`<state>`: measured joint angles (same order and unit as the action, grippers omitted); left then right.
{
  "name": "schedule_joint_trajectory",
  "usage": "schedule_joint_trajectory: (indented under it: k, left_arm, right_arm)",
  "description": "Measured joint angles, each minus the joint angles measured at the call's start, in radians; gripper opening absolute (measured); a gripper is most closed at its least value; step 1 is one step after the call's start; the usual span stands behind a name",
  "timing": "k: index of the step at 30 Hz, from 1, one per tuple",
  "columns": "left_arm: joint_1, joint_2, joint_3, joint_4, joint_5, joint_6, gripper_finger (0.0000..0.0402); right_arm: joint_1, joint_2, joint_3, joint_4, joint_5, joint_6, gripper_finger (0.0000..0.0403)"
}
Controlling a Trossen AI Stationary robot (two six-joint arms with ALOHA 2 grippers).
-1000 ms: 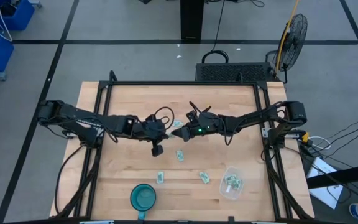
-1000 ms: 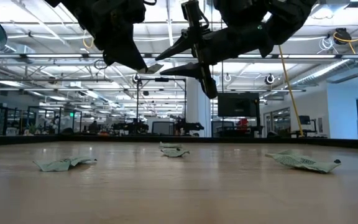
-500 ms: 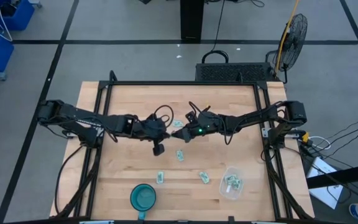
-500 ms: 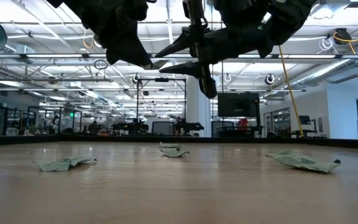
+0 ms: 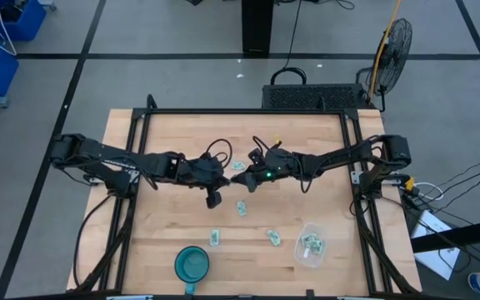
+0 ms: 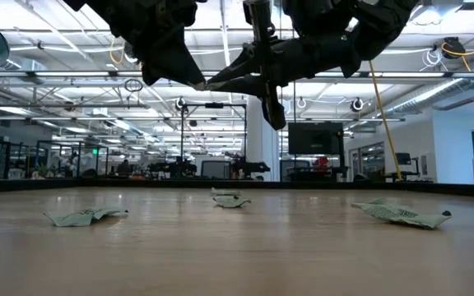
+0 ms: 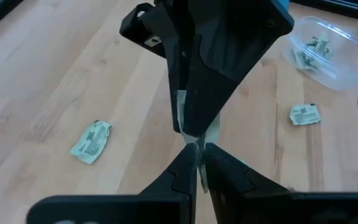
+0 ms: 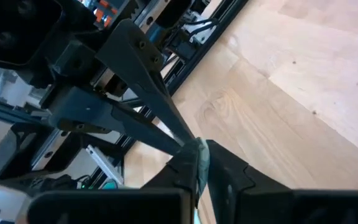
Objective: Pick and place Stevia / Truvia into bins
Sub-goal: Put the light green stevia packet into the transparent bin
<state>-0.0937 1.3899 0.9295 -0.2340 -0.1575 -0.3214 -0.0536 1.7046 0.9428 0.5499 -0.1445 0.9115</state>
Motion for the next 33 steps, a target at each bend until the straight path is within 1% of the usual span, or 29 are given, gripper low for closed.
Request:
schedule_joint_trajectory:
  k: [5, 8, 11, 15, 18, 20, 23, 26, 30, 33]
  left_arm:
    - [0.007, 0.0, 0.0, 0.0, -0.001, -0.002, 0.0039]
    - [0.015, 0.0, 0.0, 0.0, 0.0, -0.008, 0.0053]
    - [0.022, 0.0, 0.0, 0.0, -0.001, -0.025, 0.0085]
    - [0.021, 0.0, 0.0, 0.0, 0.0, -0.019, 0.0138]
    - [0.021, 0.0, 0.0, 0.0, -0.001, -0.019, 0.0172]
    - [0.021, 0.0, 0.0, 0.0, -0.001, -0.021, 0.0188]
    - [0.021, 0.0, 0.0, 0.0, -0.012, -0.018, 0.0201]
    - [0.021, 0.0, 0.0, 0.0, -0.025, -0.002, 0.0204]
    - [0.025, 0.0, 0.0, 0.0, -0.027, 0.005, 0.0196]
    - [0.035, 0.0, 0.0, 0.0, -0.028, 0.024, 0.0187]
  right_arm:
    - [0.0, 0.0, 0.0, -0.002, -0.018, 0.0, 0.0011]
    - [0.0, 0.0, 0.0, -0.002, -0.017, 0.0, 0.0011]
    - [0.0, 0.0, 0.0, -0.002, -0.016, -0.009, 0.001]
    - [0.0, 0.0, 0.0, -0.003, -0.016, -0.039, 0.001]
    - [0.0, 0.0, 0.0, -0.029, -0.018, -0.09, 0.001]
    - [0.0, 0.0, 0.0, -0.071, -0.047, -0.153, 0.001]
    - [-0.002, -0.007, 0.0, -0.198, -0.108, -0.263, 0.001]
    - [-0.004, -0.041, 0.0, -0.406, -0.169, -0.343, 0.001]
    - [0.016, -0.157, 0.0, -0.75, -0.278, -0.467, 0.001]
    - [0.068, -0.274, 0.0, -0.953, -0.372, -0.479, 0.001]
